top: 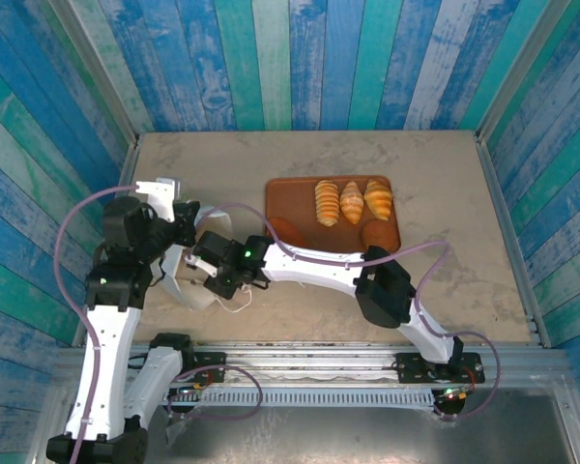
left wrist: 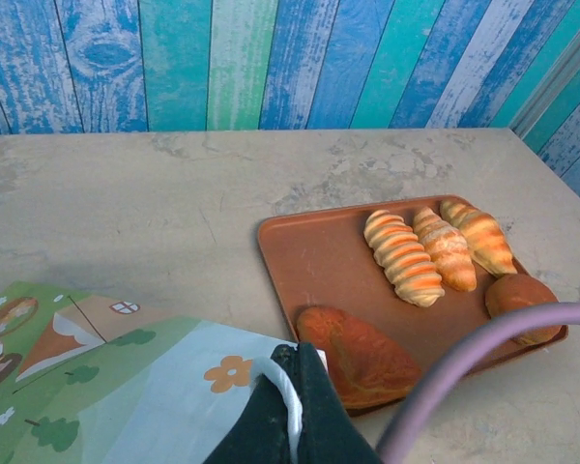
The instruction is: Take the fake bread out of the paper bag
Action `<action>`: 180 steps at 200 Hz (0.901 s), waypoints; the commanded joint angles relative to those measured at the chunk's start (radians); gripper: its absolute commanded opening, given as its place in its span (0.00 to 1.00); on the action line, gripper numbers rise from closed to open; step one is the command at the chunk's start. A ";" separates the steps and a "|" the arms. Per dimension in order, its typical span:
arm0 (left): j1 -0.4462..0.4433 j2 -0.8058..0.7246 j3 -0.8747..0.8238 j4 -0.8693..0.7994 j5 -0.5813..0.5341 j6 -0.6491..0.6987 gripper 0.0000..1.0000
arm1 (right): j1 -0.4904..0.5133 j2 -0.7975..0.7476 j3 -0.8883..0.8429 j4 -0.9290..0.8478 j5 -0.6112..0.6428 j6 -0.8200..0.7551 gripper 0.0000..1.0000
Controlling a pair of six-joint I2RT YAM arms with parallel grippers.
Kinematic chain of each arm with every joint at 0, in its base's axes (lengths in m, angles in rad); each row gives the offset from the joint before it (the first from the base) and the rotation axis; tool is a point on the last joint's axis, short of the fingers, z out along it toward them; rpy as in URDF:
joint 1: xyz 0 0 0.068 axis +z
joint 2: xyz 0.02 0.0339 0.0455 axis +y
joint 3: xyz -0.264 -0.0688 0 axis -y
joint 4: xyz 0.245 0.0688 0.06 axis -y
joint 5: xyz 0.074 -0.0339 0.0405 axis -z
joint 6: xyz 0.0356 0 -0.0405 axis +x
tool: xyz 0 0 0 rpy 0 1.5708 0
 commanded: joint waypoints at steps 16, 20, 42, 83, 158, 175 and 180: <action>-0.002 0.002 -0.008 0.041 0.033 0.010 0.00 | -0.012 0.054 0.083 -0.032 0.006 -0.003 0.50; -0.002 0.003 -0.007 0.044 0.033 0.010 0.00 | -0.012 0.059 0.090 -0.034 0.003 -0.004 0.50; -0.002 0.002 -0.018 0.059 0.039 0.005 0.00 | -0.013 0.081 0.126 -0.049 -0.004 -0.004 0.47; -0.002 0.012 -0.046 0.089 -0.051 -0.045 0.00 | -0.027 0.007 0.108 -0.073 -0.022 0.002 0.38; -0.002 0.040 -0.148 0.285 -0.045 -0.158 0.00 | -0.159 -0.321 -0.280 -0.050 -0.129 0.082 0.37; -0.002 0.056 -0.145 0.290 -0.034 -0.154 0.00 | -0.184 -0.366 -0.348 -0.047 -0.183 0.093 0.38; -0.002 0.058 -0.144 0.290 -0.033 -0.153 0.00 | -0.192 -0.374 -0.362 -0.049 -0.212 0.095 0.38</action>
